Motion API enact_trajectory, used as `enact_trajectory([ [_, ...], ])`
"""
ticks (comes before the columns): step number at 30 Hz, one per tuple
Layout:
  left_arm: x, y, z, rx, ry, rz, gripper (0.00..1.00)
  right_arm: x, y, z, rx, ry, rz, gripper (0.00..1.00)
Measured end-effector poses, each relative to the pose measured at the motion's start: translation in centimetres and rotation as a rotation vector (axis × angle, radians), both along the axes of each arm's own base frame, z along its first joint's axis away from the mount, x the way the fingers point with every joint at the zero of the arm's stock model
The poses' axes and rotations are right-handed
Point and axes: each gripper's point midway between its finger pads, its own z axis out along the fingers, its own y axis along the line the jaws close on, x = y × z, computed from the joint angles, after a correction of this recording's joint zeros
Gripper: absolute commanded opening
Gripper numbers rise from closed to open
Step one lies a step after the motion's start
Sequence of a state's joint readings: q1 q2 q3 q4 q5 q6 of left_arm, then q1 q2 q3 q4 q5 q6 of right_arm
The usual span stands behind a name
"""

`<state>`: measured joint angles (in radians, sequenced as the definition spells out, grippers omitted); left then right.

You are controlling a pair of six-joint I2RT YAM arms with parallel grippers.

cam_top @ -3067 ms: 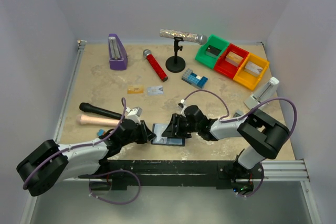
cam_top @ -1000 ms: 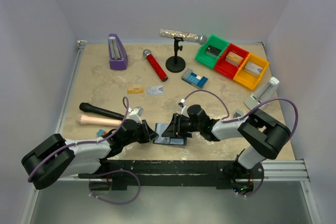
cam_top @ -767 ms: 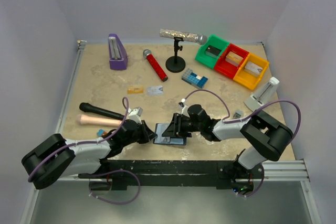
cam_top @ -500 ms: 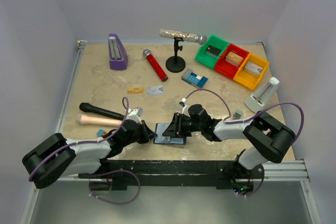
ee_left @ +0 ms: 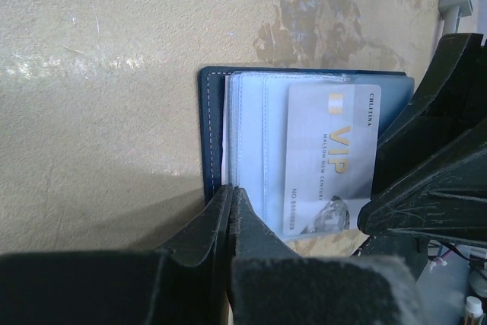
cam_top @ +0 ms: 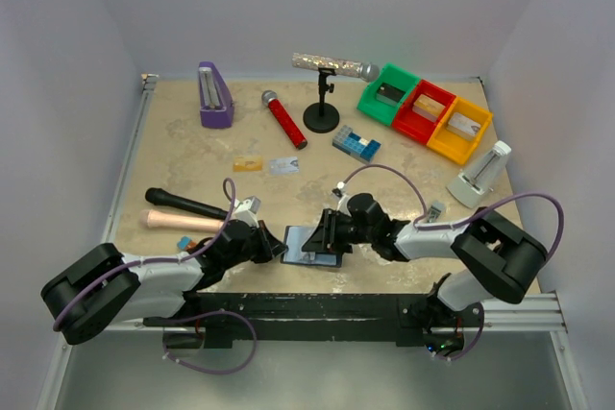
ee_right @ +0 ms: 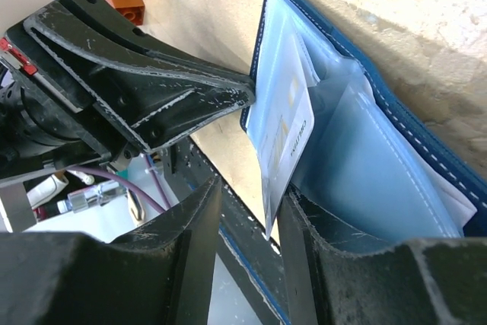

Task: Take the credit cards out of the card holder
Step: Remove the credit card from the card holder.

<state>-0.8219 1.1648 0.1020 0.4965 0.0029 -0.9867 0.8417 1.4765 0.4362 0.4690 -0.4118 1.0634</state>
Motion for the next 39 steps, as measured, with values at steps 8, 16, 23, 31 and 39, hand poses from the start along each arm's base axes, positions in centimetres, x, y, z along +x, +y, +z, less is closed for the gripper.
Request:
enact_trajectory([
  [8, 0.0, 0.0, 0.0, -0.001, -0.001, 0.001, 0.00, 0.0, -0.4, 0.7, 0.000, -0.022, -0.008, 0.34],
  [16, 0.0, 0.0, 0.0, -0.001, -0.002, 0.001, 0.00, 0.1, -1.2, 0.6, -0.026, -0.032, -0.024, 0.24],
  [23, 0.0, 0.1, 0.0, 0.000, -0.003, 0.004, 0.00, 0.2, -1.5, 0.1, -0.050, -0.031, -0.034, 0.17],
  [31, -0.1, 0.1, 0.1, 0.003, -0.003, 0.003, 0.00, 0.1, -1.8, -0.3, -0.067, -0.022, -0.037, 0.00],
  [39, -0.2, 0.4, 0.1, 0.007, -0.002, 0.006, 0.00, 0.2, -2.8, -0.8, -0.119, -0.012, -0.074, 0.00],
])
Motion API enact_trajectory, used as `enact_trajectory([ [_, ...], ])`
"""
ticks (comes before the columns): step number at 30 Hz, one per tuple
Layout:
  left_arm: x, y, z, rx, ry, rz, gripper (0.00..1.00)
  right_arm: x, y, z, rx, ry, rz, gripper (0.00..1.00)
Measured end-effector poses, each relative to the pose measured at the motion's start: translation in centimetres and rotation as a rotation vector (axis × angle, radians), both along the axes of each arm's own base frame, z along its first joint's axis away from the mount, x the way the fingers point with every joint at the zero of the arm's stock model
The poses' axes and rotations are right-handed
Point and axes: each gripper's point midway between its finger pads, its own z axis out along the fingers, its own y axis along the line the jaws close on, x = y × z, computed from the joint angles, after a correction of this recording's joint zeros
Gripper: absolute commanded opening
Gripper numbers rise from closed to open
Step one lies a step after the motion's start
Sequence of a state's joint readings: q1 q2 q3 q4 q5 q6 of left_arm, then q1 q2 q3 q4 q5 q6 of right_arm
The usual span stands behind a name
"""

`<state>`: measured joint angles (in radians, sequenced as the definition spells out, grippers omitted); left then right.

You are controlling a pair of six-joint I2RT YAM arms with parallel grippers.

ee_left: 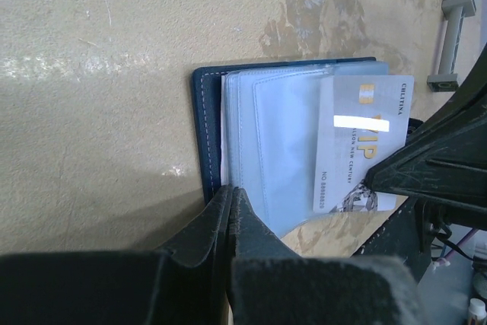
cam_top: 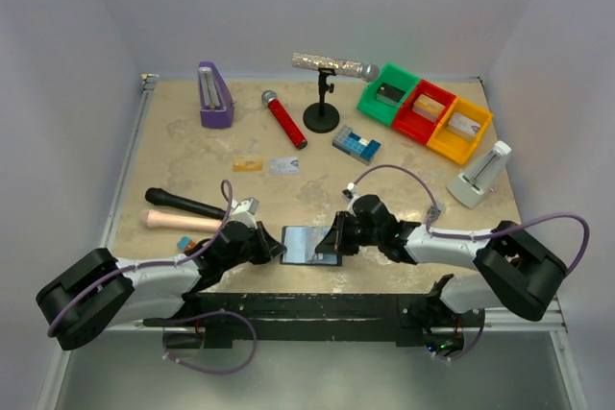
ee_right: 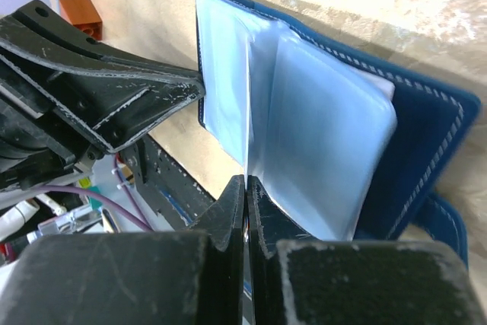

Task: Take the credit cards out of the card holder
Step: Remove the credit card from the card holder.

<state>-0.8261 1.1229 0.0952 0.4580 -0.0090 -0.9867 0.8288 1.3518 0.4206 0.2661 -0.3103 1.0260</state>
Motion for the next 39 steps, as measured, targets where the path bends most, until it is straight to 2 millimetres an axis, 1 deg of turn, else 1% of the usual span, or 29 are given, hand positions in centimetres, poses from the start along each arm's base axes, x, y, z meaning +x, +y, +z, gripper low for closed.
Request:
enact_trajectory([
  [7, -0.1, 0.2, 0.0, -0.003, -0.004, 0.002, 0.00, 0.1, -1.6, 0.7, -0.048, -0.027, -0.044, 0.00],
  [12, -0.4, 0.1, 0.1, 0.000, -0.011, -0.013, 0.00, -0.1, -3.9, 1.6, -0.113, -0.075, -0.076, 0.00],
  [13, -0.6, 0.1, 0.1, 0.002, -0.012, -0.021, 0.02, -0.2, -4.3, 2.0, -0.121, -0.091, -0.076, 0.00],
  [15, -1.1, -0.1, 0.2, 0.007, -0.016, -0.044, 0.15, -0.4, -5.2, 3.0, -0.137, -0.136, -0.071, 0.00],
  [16, -1.4, -0.1, 0.3, 0.010, -0.019, -0.057, 0.24, -0.4, -5.6, 3.5, -0.145, -0.159, -0.064, 0.00],
  [18, -1.8, -0.2, 0.7, 0.004, -0.026, -0.080, 0.41, -0.5, -6.1, 5.1, -0.148, -0.225, -0.030, 0.00],
  [19, -2.0, -0.2, 1.2, 0.000, -0.027, -0.090, 0.47, -0.6, -6.2, 6.1, -0.148, -0.260, -0.007, 0.00],
  [20, -2.0, -0.3, 1.8, -0.005, -0.039, -0.098, 0.51, -0.7, -6.2, 7.2, -0.143, -0.292, 0.024, 0.00],
  [21, -1.9, -0.4, 2.8, -0.013, -0.053, -0.104, 0.57, -0.9, -6.1, 8.5, -0.133, -0.330, 0.061, 0.00],
  [22, -1.8, -0.6, 4.2, -0.029, -0.077, -0.109, 0.61, -1.2, -6.0, 10.0, -0.121, -0.372, 0.108, 0.00],
  [23, -1.6, -0.8, 5.6, -0.046, -0.102, -0.111, 0.63, -1.5, -5.8, 11.1, -0.109, -0.402, 0.148, 0.00],
  [24, -1.3, -1.0, 7.5, -0.065, -0.139, -0.117, 0.66, -1.9, -5.6, 12.3, -0.096, -0.436, 0.197, 0.00],
  [27, -1.0, -1.3, 14.2, -0.148, -0.283, -0.141, 0.66, -3.8, -5.0, 15.3, -0.044, -0.511, 0.355, 0.00],
  [29, -1.5, -1.4, 17.4, -0.200, -0.366, -0.179, 0.66, -5.6, -4.7, 16.3, -0.008, -0.530, 0.461, 0.00],
  [30, -2.0, -1.4, 18.6, -0.221, -0.401, -0.204, 0.66, -6.5, -4.7, 16.6, 0.009, -0.532, 0.517, 0.00],
  [31, -2.5, -1.5, 19.6, -0.240, -0.431, -0.237, 0.66, -7.6, -4.7, 16.9, 0.031, -0.527, 0.576, 0.00],
  [34, -4.6, -2.1, 21.2, -0.292, -0.484, -0.370, 0.66, -10.2, -4.9, 17.2, 0.084, -0.500, 0.715, 0.00],
  [39, -8.0, -3.3, 22.6, -0.370, -0.518, -0.590, 0.63, -12.8, -5.1, 17.1, 0.139, -0.413, 0.868, 0.00],
])
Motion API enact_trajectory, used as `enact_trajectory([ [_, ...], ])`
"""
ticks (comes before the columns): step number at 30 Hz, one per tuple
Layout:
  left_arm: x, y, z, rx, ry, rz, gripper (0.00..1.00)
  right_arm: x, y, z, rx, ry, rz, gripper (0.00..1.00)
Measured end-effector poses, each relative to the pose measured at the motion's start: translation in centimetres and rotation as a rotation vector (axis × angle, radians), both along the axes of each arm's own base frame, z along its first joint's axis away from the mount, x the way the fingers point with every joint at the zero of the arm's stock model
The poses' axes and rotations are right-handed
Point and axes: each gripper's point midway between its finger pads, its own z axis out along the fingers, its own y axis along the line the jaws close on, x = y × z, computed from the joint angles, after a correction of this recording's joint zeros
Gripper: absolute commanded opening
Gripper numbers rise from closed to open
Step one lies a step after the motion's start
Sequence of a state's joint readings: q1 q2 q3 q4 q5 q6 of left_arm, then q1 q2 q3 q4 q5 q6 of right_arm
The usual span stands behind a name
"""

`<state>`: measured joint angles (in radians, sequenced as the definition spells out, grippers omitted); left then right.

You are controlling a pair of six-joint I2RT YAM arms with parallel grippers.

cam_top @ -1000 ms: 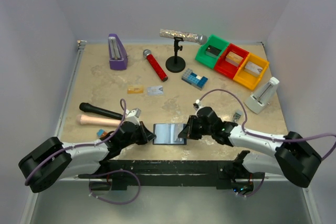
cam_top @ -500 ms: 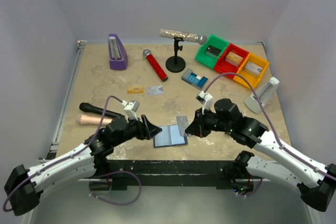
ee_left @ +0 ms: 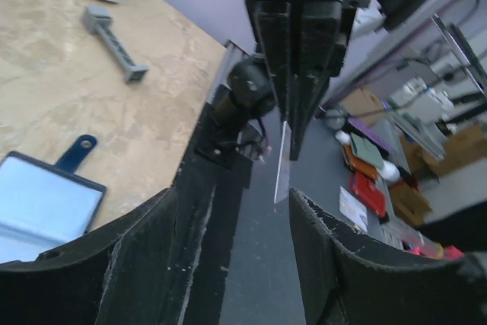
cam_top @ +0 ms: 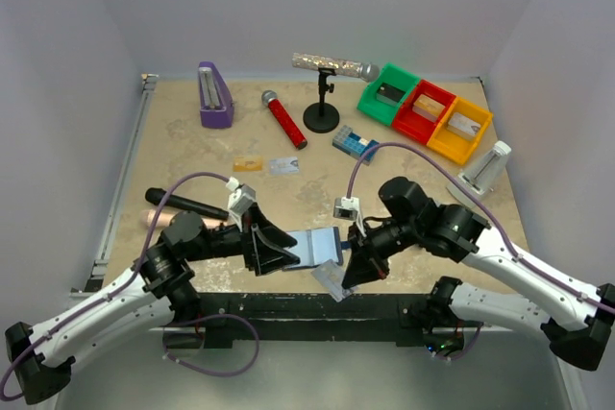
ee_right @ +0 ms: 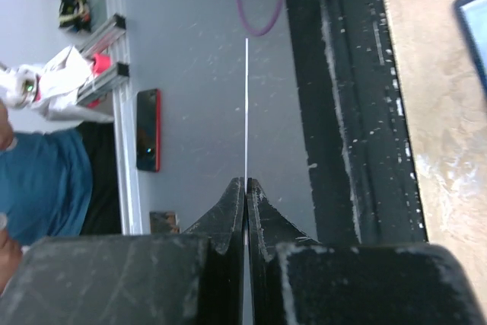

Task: Take the credit cards out of the card holder
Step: Remove the credit card from the card holder.

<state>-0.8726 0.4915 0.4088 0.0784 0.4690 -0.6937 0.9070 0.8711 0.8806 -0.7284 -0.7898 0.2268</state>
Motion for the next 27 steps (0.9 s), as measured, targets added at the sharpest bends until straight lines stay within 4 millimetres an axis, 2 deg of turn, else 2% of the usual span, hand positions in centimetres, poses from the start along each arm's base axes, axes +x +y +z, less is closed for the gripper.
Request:
enact_trajectory([
  [6, -2.3, -1.9, 1.1, 0.007, 0.003, -0.222, 0.61, -1.1, 0.4, 1.2, -0.013, 0.009, 0.105, 0.00],
  [10, -3.4, -2.5, 0.3, 0.030, 0.034, -0.305, 0.58, -1.0, 0.8, 1.5, -0.025, 0.004, 0.130, 0.00],
  [16, -4.5, -3.0, 0.0, 0.034, 0.041, -0.366, 0.54, -0.8, 1.3, 0.9, -0.067, 0.015, 0.146, 0.00],
  [21, -4.8, -3.1, 0.1, 0.029, 0.036, -0.386, 0.41, -0.9, 1.4, 0.7, -0.080, 0.017, 0.158, 0.00],
  [27, -5.1, -3.6, -0.8, 0.053, 0.062, -0.413, 0.23, -0.9, 1.6, 0.9, -0.082, 0.007, 0.166, 0.00],
])
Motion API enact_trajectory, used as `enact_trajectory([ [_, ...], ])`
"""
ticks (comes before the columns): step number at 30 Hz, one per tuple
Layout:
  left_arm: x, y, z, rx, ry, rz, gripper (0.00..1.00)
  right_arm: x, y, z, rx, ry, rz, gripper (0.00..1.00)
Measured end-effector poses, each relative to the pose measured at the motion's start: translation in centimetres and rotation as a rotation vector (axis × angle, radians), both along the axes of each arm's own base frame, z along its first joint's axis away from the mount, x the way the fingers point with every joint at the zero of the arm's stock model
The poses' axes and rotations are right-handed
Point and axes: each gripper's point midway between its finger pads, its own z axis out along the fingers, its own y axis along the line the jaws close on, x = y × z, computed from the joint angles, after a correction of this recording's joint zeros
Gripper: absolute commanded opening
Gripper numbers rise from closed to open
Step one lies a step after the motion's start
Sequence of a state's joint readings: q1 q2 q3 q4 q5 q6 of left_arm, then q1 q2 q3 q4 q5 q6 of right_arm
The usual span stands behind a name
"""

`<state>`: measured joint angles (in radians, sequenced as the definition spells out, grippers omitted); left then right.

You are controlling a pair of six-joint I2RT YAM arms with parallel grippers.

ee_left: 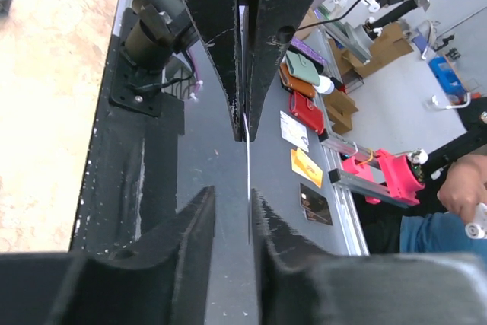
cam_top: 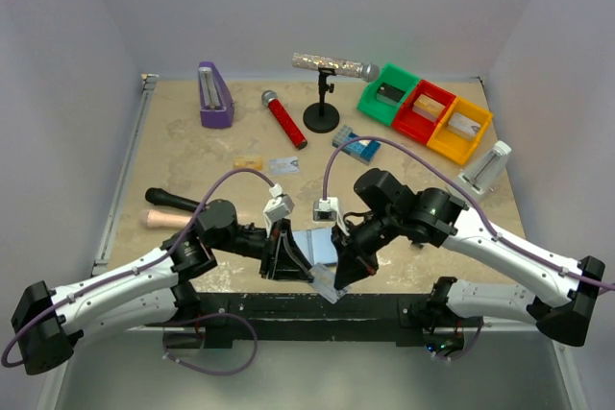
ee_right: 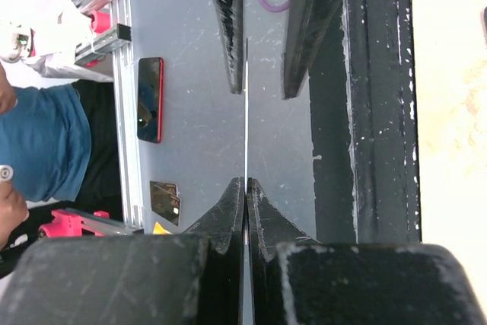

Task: Take the credit cards out of the card holder
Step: Remove the credit card from the card holder, then place the credit card at the center of the board.

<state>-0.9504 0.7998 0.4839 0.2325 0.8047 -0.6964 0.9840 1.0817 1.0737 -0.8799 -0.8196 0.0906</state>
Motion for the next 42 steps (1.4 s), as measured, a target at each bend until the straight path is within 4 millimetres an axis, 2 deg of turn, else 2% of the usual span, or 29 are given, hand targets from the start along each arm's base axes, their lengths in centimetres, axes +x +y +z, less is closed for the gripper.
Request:
enact_trajectory([
  [3, -0.2, -0.2, -0.2, 0.004, 0.005, -0.011, 0.08, 0.1, 0.0, -0.1, -0.007, -0.006, 0.000, 0.00],
  [5, -0.2, -0.2, 0.0, -0.001, 0.001, -0.012, 0.00, 0.1, 0.0, -0.2, -0.014, -0.009, -0.002, 0.32],
  [6, -0.2, -0.2, 0.0, -0.004, -0.002, -0.014, 0.00, 0.1, 0.0, -0.3, -0.018, -0.008, -0.002, 0.43],
  [8, -0.2, -0.2, 0.1, -0.009, -0.007, -0.008, 0.00, 0.2, -0.1, -0.4, -0.028, -0.010, -0.011, 0.52],
  [10, 0.0, -0.1, 0.3, -0.020, -0.016, 0.013, 0.00, 0.5, -0.1, -0.5, -0.036, -0.023, -0.032, 0.57],
  [14, 0.9, 0.4, -0.8, -0.053, -0.012, 0.110, 0.00, 1.8, -0.1, -0.2, -0.020, -0.088, -0.132, 0.60],
  [18, 2.6, 1.3, -4.1, -0.063, 0.060, 0.272, 0.00, 3.7, -0.5, -0.1, 0.031, -0.170, -0.308, 0.62],
  [20, 4.3, 2.0, -5.8, -0.062, 0.102, 0.400, 0.00, 4.9, -1.3, -0.4, 0.063, -0.207, -0.432, 0.63],
  [22, 5.8, 2.6, -6.1, -0.077, 0.125, 0.504, 0.00, 5.6, -2.1, -0.4, 0.097, -0.229, -0.524, 0.63],
  [27, 11.2, 5.2, -5.0, -0.146, 0.182, 0.820, 0.00, 7.0, -4.0, 1.0, 0.207, -0.266, -0.716, 0.63],
  [30, 14.7, 7.0, -6.6, -0.086, 0.249, 1.004, 0.00, 7.6, -4.5, 1.9, 0.248, -0.272, -0.780, 0.63],
  [33, 17.5, 8.4, -9.3, 0.043, 0.311, 1.142, 0.00, 8.0, -4.6, 1.3, 0.241, -0.257, -0.817, 0.62],
  [36, 19.3, 9.2, -11.1, 0.135, 0.350, 1.213, 0.00, 8.0, -4.6, 0.2, 0.214, -0.237, -0.827, 0.61],
  [42, 22.5, 10.3, -13.9, 0.246, 0.440, 1.268, 0.00, 8.0, -4.4, -0.5, 0.195, -0.224, -0.828, 0.61],
])
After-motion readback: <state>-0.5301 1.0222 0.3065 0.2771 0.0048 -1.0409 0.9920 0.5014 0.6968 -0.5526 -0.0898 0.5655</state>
